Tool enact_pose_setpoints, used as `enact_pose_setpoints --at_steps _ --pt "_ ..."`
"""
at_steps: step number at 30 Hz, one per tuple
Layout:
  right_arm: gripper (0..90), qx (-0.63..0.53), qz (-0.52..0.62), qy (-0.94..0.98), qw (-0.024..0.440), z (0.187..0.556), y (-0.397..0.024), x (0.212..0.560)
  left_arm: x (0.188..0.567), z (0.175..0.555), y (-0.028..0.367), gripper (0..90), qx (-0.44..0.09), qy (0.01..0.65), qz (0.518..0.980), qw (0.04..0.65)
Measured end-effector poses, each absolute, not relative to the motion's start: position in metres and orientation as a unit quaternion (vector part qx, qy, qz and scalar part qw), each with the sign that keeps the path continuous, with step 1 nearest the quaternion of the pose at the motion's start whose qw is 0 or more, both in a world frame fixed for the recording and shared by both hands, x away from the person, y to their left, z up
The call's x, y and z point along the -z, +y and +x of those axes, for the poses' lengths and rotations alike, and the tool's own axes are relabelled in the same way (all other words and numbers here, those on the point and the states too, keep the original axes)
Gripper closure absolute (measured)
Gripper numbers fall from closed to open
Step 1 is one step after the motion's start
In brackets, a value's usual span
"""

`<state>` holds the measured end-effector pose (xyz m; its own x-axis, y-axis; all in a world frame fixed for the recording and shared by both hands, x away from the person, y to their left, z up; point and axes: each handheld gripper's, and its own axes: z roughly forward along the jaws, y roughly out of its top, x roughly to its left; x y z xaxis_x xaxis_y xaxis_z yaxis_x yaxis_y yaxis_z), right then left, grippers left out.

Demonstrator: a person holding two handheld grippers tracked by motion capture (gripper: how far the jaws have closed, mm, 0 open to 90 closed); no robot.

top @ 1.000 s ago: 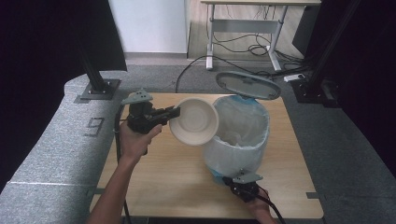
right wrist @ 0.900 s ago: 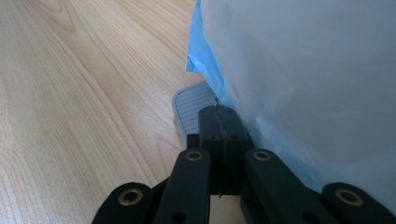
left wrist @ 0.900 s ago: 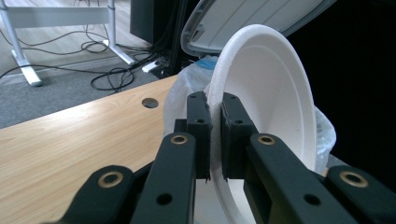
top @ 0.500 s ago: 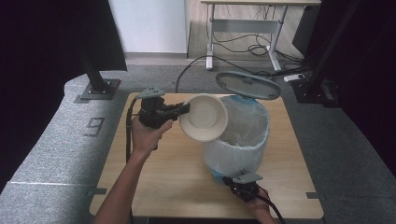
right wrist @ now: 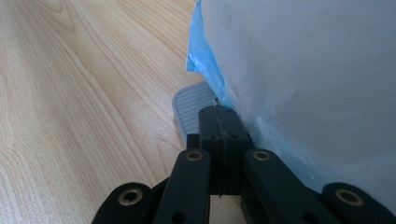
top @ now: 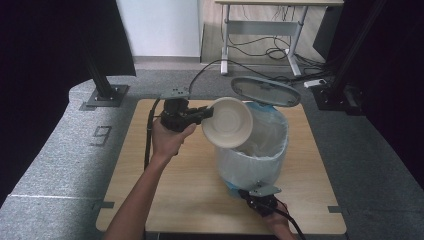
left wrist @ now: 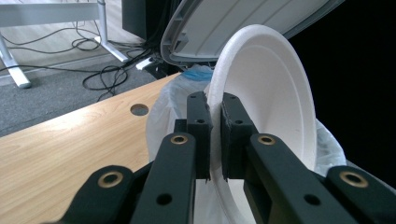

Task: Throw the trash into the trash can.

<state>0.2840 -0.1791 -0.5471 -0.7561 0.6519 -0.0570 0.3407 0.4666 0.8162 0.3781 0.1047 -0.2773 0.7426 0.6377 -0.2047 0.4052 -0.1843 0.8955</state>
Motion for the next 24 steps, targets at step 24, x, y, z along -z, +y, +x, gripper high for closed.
enact_pose_setpoints --at_steps 24 --pt "89.6 -0.422 0.295 0.837 0.186 0.284 -0.179 0.547 0.280 0.394 0.068 84.2 -0.102 0.331 0.771 0.534"
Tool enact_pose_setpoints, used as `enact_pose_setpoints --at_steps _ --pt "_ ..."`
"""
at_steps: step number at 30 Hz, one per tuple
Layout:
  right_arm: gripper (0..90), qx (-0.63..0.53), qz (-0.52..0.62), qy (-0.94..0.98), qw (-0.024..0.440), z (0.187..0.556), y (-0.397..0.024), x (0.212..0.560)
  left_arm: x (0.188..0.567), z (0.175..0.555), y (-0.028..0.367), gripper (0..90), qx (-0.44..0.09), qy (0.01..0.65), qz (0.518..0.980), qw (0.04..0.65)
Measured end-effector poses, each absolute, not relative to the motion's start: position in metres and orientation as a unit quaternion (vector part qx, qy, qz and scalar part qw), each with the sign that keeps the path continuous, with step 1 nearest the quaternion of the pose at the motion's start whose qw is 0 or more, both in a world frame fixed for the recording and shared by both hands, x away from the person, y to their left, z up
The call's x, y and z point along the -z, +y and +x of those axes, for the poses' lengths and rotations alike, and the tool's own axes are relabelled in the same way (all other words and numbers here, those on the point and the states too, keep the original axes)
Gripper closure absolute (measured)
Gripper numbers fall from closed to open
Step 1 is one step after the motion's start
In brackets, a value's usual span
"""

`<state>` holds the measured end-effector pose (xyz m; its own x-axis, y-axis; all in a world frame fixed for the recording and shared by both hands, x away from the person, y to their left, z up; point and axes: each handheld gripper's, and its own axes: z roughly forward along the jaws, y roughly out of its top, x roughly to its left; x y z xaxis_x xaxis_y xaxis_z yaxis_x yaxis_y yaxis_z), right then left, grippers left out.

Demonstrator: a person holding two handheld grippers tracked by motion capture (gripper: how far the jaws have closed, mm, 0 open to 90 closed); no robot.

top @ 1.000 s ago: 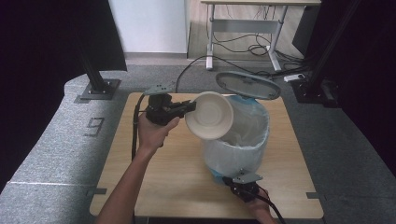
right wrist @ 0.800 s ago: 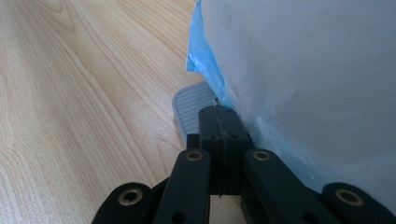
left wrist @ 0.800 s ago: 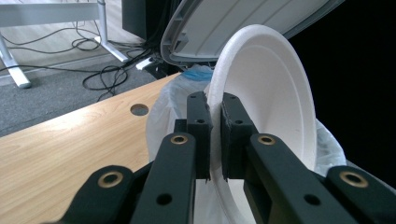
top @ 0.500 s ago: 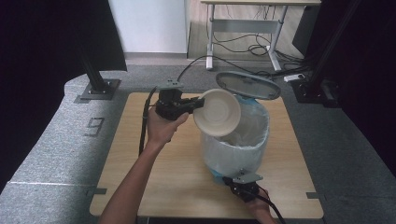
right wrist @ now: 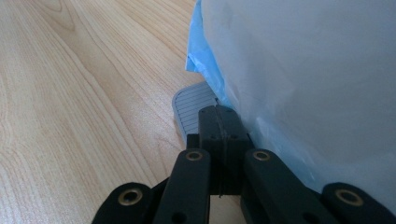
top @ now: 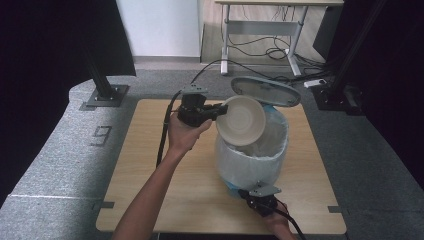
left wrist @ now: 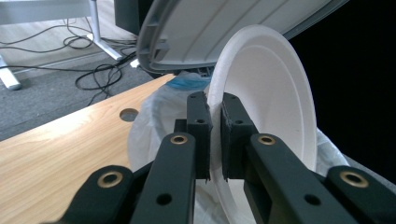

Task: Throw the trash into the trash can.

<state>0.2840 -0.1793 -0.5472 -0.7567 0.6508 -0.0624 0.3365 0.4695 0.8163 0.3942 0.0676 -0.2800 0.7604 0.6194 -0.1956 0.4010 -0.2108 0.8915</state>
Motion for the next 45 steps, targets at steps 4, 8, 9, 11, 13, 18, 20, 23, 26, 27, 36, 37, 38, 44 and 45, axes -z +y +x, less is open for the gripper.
enact_pose_setpoints --at_steps 4,8,9,11,13,18,20,23,26,27,36,37,38,44,45 --pt "89.7 -0.422 0.295 0.837 0.186 0.284 -0.179 0.547 0.282 0.395 0.060 84.1 -0.098 0.328 0.773 0.535" --pt "89.6 -0.423 0.295 0.837 0.185 0.284 -0.179 0.547 0.284 0.398 0.055 84.1 -0.092 0.327 0.773 0.536" --pt "89.6 -0.423 0.295 0.837 0.185 0.284 -0.179 0.547 0.284 0.398 0.054 84.1 -0.089 0.327 0.772 0.538" --pt "89.7 -0.423 0.295 0.837 0.185 0.284 -0.180 0.547 0.284 0.400 0.052 84.1 -0.085 0.326 0.771 0.540" --pt "89.7 -0.424 0.295 0.836 0.184 0.284 -0.180 0.547 0.284 0.400 0.049 84.1 -0.084 0.325 0.771 0.541" --pt "89.6 -0.424 0.294 0.836 0.184 0.284 -0.180 0.547 0.280 0.399 0.043 84.1 -0.083 0.318 0.772 0.543" --pt "89.7 -0.424 0.294 0.836 0.184 0.284 -0.180 0.547 0.279 0.398 0.041 84.1 -0.083 0.316 0.772 0.545" --pt "89.6 -0.424 0.294 0.836 0.184 0.284 -0.180 0.547 0.280 0.398 0.038 84.0 -0.081 0.316 0.774 0.543" --pt "89.6 -0.423 0.295 0.837 0.185 0.284 -0.180 0.547 0.282 0.400 0.036 83.6 -0.080 0.315 0.775 0.542" --pt "89.6 -0.423 0.294 0.837 0.185 0.284 -0.180 0.547 0.282 0.400 0.035 83.4 -0.072 0.312 0.775 0.544" --pt "89.6 -0.423 0.294 0.837 0.185 0.284 -0.180 0.547 0.282 0.396 0.034 50.2 -0.080 0.301 0.776 0.549" --pt "89.6 -0.423 0.293 0.837 0.185 0.284 -0.180 0.547 0.282 0.395 0.035 49.4 -0.082 0.300 0.778 0.547" --pt "89.6 -0.424 0.293 0.837 0.184 0.284 -0.180 0.547 0.282 0.394 0.037 49.1 -0.087 0.298 0.781 0.542" --pt "89.7 -0.423 0.294 0.837 0.185 0.284 -0.179 0.547 0.282 0.386 0.049 45.1 -0.110 0.289 0.792 0.526" --pt "89.6 -0.424 0.294 0.837 0.185 0.284 -0.179 0.547 0.283 0.384 0.053 44.4 -0.112 0.288 0.792 0.526"
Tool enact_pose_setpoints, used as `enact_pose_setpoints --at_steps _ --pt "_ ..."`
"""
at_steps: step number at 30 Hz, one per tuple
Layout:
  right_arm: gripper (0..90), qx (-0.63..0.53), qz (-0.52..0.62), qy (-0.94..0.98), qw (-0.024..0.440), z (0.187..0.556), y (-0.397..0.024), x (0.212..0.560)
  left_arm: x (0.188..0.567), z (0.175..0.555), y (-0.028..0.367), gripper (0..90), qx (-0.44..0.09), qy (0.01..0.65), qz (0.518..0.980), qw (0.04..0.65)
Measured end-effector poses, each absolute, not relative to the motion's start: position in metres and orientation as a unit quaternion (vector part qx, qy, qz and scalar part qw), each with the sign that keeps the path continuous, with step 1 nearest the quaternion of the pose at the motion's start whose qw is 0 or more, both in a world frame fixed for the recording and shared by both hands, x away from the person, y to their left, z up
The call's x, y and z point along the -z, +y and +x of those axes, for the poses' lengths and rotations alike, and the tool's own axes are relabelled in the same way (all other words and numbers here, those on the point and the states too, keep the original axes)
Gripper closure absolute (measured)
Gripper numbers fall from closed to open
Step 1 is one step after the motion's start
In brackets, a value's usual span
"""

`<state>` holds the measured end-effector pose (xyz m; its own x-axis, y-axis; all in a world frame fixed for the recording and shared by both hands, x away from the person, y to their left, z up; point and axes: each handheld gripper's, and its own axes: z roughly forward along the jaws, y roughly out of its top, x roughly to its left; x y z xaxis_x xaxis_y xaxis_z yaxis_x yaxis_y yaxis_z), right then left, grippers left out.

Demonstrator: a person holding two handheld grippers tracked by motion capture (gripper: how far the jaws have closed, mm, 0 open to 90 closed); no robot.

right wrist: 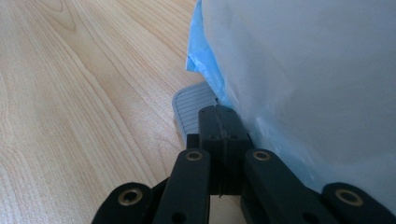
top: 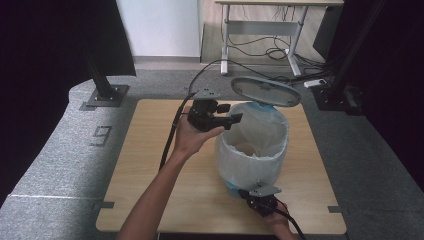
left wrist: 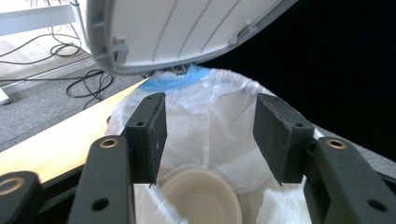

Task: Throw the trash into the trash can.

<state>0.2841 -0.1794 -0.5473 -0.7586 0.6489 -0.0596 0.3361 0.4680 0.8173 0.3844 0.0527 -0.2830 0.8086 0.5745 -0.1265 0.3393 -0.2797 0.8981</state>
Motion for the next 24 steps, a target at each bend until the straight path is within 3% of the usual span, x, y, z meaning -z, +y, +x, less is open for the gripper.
enact_pose_setpoints --at_steps 9,24 --pt "89.6 -0.424 0.295 0.836 0.184 0.284 -0.179 0.547 0.297 0.370 0.090 38.4 -0.110 0.301 0.782 0.535" --pt "89.6 -0.425 0.296 0.836 0.183 0.284 -0.180 0.547 0.330 0.347 0.131 38.1 -0.152 0.324 0.780 0.512"
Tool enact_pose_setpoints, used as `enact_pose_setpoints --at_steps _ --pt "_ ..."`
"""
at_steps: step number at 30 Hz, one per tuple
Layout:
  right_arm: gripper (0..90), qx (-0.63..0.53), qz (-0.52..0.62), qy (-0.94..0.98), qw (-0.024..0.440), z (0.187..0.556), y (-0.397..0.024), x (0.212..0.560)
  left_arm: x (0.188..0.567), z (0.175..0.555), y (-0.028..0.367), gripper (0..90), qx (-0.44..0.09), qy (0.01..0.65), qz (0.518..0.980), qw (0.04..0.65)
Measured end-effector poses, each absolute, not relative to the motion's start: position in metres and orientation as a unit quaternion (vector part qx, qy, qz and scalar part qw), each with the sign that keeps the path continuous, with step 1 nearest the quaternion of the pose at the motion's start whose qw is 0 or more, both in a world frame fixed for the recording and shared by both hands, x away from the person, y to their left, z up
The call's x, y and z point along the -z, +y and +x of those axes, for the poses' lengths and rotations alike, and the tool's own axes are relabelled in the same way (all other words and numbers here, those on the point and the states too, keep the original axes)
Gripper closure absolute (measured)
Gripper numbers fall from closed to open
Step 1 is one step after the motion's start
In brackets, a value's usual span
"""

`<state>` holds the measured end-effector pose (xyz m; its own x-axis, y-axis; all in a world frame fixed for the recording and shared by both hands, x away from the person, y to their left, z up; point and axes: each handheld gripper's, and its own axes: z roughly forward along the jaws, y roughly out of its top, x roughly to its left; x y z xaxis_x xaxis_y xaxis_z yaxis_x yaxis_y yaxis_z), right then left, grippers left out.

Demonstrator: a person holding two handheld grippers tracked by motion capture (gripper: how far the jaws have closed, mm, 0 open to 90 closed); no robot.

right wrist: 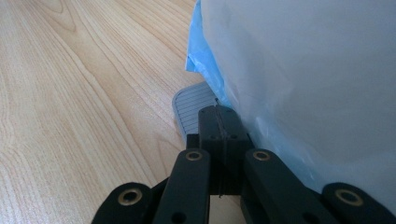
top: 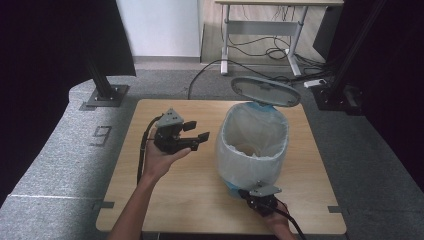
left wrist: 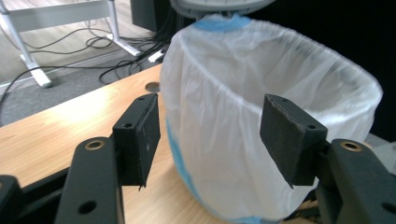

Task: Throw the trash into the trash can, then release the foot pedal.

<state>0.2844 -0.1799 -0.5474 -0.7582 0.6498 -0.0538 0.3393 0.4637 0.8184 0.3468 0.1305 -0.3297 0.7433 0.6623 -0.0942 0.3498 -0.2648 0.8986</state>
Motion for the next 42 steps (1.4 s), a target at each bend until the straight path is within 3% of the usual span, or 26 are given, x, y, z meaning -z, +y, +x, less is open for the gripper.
enact_pose_setpoints --at_steps 21,33,34,36,42 --pt "89.6 -0.425 0.294 0.836 0.184 0.284 -0.180 0.548 0.390 0.321 0.169 37.8 -0.170 0.348 0.785 0.484" --pt "89.1 -0.427 0.295 0.836 0.179 0.286 -0.180 0.547 0.416 0.320 0.182 37.3 -0.154 0.369 0.778 0.484" --pt "79.2 -0.426 0.295 0.836 0.184 0.285 -0.180 0.547 0.417 0.320 0.182 37.3 -0.153 0.369 0.778 0.485" --pt "68.7 -0.424 0.301 0.833 0.189 0.284 -0.179 0.546 0.422 0.321 0.182 37.3 -0.148 0.372 0.781 0.480" --pt "50.7 -0.433 0.297 0.830 0.190 0.277 -0.173 0.543 0.429 0.322 0.185 37.4 -0.142 0.378 0.781 0.477"
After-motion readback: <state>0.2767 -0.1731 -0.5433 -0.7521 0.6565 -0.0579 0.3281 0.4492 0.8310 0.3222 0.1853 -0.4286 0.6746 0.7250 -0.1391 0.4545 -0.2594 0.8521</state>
